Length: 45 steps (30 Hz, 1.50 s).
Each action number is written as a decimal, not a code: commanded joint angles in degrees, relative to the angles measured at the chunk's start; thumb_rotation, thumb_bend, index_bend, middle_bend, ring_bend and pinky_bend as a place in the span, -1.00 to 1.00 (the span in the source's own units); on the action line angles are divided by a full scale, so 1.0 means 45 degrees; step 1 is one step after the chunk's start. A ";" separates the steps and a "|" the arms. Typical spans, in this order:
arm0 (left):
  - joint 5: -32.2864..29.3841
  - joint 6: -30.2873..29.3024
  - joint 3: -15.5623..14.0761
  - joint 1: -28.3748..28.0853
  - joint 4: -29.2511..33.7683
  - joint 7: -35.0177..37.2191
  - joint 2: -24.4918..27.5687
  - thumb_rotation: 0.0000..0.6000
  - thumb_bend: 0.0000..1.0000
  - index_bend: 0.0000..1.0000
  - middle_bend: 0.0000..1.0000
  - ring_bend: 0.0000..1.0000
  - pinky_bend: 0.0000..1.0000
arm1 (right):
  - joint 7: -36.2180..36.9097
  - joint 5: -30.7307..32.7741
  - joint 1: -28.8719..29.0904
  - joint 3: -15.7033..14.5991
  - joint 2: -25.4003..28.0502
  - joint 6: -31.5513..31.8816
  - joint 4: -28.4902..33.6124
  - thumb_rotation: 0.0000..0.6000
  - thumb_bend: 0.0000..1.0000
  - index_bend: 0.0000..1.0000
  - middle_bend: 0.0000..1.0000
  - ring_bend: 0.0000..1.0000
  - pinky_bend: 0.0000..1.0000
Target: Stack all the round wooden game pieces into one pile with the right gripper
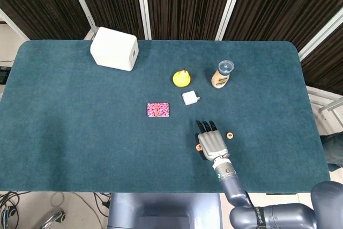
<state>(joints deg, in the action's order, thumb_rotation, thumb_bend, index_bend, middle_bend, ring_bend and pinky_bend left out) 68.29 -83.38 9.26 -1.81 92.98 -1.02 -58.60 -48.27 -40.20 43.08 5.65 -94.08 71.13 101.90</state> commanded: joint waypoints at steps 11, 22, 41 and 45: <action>-0.0021 0.0004 0.0013 -0.0002 0.0000 0.0007 0.0009 1.00 -0.81 -1.00 -1.00 -1.00 -0.90 | -0.0094 0.0032 -0.0012 0.0093 -0.0193 0.0049 -0.0286 1.00 -0.20 0.04 -1.00 -1.00 -1.00; -0.0066 0.0015 0.0020 -0.0006 -0.0003 -0.0037 -0.0001 1.00 -0.81 -1.00 -1.00 -1.00 -0.90 | -0.0162 0.0071 -0.0052 0.0074 -0.0197 0.0019 -0.0248 1.00 -0.20 0.04 -1.00 -1.00 -1.00; -0.0103 0.0012 0.0027 -0.0003 0.0021 -0.0076 0.0005 1.00 -0.81 -1.00 -1.00 -1.00 -0.90 | -0.0337 0.0131 -0.0067 0.0080 -0.0119 0.0047 -0.0136 1.00 -0.20 -0.05 -1.00 -1.00 -1.00; -0.0102 0.0028 0.0016 -0.0010 0.0036 -0.0103 0.0001 1.00 -0.81 -1.00 -1.00 -1.00 -0.90 | -0.0333 0.0133 -0.0068 0.0088 -0.0148 0.0034 -0.0173 1.00 -0.20 -0.07 -1.00 -1.00 -1.00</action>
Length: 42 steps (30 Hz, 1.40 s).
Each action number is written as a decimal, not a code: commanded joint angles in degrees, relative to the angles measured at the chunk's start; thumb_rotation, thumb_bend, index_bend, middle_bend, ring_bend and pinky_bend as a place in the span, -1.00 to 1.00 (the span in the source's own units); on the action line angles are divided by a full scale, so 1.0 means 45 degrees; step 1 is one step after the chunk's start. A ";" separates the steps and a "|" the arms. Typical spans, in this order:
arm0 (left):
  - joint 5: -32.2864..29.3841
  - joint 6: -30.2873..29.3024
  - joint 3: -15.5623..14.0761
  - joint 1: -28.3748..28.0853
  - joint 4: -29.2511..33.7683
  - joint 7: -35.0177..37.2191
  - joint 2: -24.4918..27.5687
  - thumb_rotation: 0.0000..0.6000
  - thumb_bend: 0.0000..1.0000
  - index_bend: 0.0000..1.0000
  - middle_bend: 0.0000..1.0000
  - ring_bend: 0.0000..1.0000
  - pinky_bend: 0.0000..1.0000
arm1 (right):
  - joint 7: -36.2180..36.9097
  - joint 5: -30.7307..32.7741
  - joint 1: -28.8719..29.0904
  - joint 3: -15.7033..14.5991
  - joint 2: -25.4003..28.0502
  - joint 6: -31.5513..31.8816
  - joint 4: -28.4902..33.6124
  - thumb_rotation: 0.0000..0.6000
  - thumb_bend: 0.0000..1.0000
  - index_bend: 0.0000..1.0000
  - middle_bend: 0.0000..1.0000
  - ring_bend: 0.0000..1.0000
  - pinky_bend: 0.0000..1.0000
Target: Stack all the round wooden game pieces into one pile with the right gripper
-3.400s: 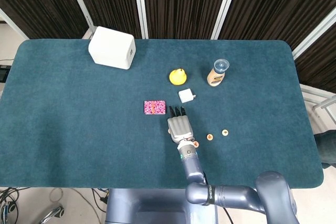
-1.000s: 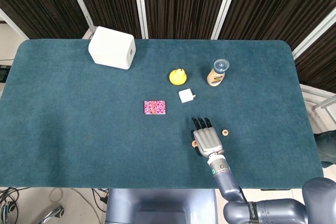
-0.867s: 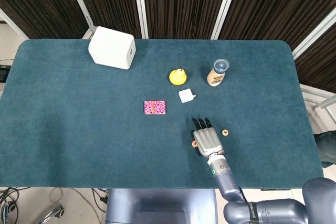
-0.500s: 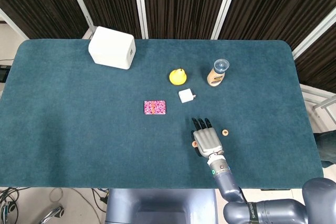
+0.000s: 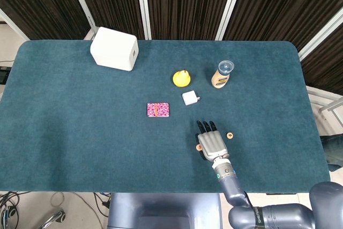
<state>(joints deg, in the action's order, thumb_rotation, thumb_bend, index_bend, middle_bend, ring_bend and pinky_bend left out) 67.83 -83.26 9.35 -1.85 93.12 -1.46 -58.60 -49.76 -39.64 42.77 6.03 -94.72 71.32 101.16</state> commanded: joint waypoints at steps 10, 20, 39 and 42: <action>-0.0005 -0.0013 0.0010 0.0010 -0.0001 0.0037 0.0017 1.00 -0.81 -1.00 -1.00 -1.00 -0.90 | -0.0139 0.0131 0.0023 0.0001 -0.0008 -0.0016 -0.0002 1.00 -0.20 -0.12 -1.00 -1.00 -1.00; -0.0043 -0.0035 0.0036 0.0029 -0.0017 0.0085 0.0034 1.00 -0.81 -1.00 -1.00 -1.00 -0.90 | -0.0206 0.0026 0.0065 0.0130 0.0262 0.0118 0.0404 1.00 -0.20 -0.16 -1.00 -1.00 -1.00; 0.0049 -0.0095 -0.0010 0.0058 0.0075 0.0046 0.0049 1.00 -0.81 -1.00 -1.00 -1.00 -0.90 | 0.1136 -0.0097 -0.0588 0.0203 0.2115 -0.0340 -0.0147 1.00 -0.20 -0.28 -1.00 -1.00 -1.00; 0.0046 -0.0089 -0.0010 0.0050 0.0075 0.0018 0.0041 1.00 -0.81 -1.00 -1.00 -1.00 -0.90 | 0.1331 -0.0076 -0.0686 0.0093 0.1991 -0.0469 -0.0428 1.00 -0.20 -0.28 -1.00 -1.00 -1.00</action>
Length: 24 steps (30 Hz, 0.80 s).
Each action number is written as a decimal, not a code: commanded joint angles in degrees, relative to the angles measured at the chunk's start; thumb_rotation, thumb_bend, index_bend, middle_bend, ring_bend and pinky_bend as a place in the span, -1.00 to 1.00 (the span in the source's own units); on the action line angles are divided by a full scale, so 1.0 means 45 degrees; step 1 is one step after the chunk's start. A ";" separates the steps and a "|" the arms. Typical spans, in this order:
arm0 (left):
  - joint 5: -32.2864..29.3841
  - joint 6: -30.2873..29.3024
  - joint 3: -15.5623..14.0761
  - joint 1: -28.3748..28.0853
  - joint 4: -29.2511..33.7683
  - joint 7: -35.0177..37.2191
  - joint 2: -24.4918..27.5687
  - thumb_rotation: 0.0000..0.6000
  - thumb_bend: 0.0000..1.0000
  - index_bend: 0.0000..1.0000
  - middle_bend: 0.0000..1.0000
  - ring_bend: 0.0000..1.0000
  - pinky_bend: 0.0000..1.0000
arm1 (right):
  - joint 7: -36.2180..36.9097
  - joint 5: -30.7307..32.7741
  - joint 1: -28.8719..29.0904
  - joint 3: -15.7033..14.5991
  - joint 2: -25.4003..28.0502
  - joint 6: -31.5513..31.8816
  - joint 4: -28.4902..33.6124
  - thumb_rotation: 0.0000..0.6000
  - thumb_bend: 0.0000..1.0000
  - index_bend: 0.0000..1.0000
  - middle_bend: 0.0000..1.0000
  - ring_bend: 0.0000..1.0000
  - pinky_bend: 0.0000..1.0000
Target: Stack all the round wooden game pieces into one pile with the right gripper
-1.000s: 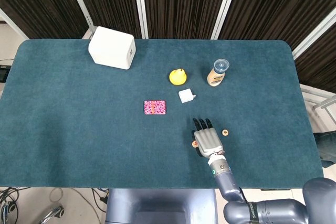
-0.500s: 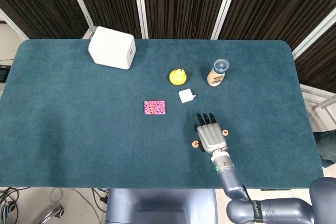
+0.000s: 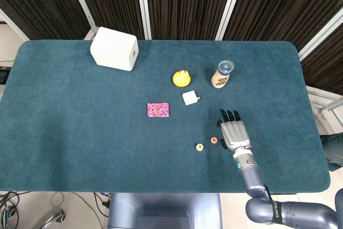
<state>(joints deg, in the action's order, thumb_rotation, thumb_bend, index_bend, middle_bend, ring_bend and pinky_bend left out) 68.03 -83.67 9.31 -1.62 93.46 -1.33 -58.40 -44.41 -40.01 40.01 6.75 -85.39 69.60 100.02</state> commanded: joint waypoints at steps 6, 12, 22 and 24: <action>-0.0018 0.0055 -0.0015 -0.0010 0.0021 -0.0019 0.0031 1.00 -0.81 -1.00 -1.00 -1.00 -0.90 | 0.0490 -0.0199 -0.0165 -0.0171 -0.0559 -0.0280 -0.0910 1.00 -0.20 -0.28 -1.00 -1.00 -1.00; -0.0039 0.0062 0.0005 -0.0003 -0.0008 0.0062 0.0044 1.00 -0.81 -1.00 -1.00 -1.00 -0.90 | 0.0498 -0.0287 -0.0185 -0.0227 -0.1034 -0.0339 -0.1457 1.00 -0.20 -0.26 -1.00 -1.00 -1.00; -0.0073 0.0070 0.0023 0.0001 -0.0023 0.0101 0.0054 1.00 -0.81 -1.00 -1.00 -1.00 -0.90 | 0.0545 -0.0436 -0.0290 -0.0276 -0.1524 -0.0403 -0.1880 1.00 -0.20 -0.14 -1.00 -1.00 -1.00; -0.0067 0.0083 0.0017 -0.0006 -0.0020 0.0093 0.0053 1.00 -0.81 -1.00 -1.00 -1.00 -0.90 | 0.0568 -0.0493 -0.0314 -0.0267 -0.1594 -0.0398 -0.1906 1.00 -0.20 -0.13 -1.00 -1.00 -1.00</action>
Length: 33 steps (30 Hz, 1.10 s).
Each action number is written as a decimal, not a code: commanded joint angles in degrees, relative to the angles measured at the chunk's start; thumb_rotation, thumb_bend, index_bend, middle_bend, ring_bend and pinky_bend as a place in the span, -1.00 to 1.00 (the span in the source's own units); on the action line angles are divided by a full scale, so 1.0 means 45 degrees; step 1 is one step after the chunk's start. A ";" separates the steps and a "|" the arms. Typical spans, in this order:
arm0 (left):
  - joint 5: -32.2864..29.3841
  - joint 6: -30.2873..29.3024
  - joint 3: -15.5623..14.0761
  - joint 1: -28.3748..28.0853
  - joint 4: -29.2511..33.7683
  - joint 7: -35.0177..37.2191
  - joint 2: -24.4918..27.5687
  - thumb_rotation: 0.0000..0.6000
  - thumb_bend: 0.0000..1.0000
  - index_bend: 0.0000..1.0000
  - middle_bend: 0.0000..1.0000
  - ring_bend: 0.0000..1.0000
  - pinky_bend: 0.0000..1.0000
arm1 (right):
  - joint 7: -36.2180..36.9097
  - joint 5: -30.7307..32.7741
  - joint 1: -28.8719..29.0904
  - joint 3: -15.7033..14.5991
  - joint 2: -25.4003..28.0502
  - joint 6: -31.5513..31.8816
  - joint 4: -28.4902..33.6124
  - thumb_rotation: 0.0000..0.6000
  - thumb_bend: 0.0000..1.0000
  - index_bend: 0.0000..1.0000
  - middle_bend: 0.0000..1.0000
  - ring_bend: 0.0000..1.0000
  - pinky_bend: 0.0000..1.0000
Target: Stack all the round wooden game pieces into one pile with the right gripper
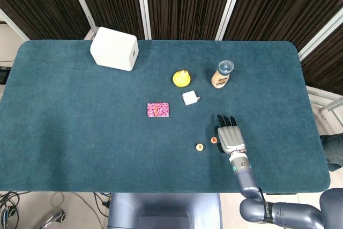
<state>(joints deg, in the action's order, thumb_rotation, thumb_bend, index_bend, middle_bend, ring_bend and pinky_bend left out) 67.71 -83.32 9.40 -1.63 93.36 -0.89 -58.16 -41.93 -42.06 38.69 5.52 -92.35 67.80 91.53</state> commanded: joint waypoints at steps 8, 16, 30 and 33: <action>-0.0010 -0.0001 0.0005 0.0005 0.0007 0.0020 0.0008 1.00 -0.81 -1.00 -1.00 -1.00 -0.90 | -0.0123 -0.0133 -0.0058 -0.0010 -0.0298 0.0014 -0.0145 1.00 -0.20 -0.11 -1.00 -1.00 -1.00; -0.0035 0.0004 0.0023 0.0003 -0.0013 0.0042 0.0009 1.00 -0.81 -1.00 -1.00 -1.00 -0.90 | -0.0178 -0.0127 -0.0083 0.0076 -0.0595 -0.0036 -0.0423 1.00 -0.20 -0.09 -1.00 -1.00 -1.00; -0.0038 -0.0024 0.0042 0.0022 -0.0017 0.0114 0.0025 1.00 -0.81 -1.00 -1.00 -1.00 -0.90 | -0.0256 -0.0150 -0.0109 0.0217 -0.0746 -0.0131 -0.0532 1.00 -0.20 0.04 -1.00 -1.00 -1.00; -0.0046 -0.0027 0.0044 0.0028 -0.0023 0.0123 0.0029 1.00 -0.81 -1.00 -1.00 -1.00 -0.90 | -0.0199 -0.0180 -0.0126 0.0276 -0.0734 -0.0137 -0.0484 1.00 -0.20 0.04 -1.00 -1.00 -1.00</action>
<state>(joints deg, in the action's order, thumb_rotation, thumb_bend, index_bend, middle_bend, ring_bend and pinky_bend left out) 67.50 -83.44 9.60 -1.51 93.25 -0.34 -58.03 -42.88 -42.83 38.15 6.71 -95.68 67.18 89.30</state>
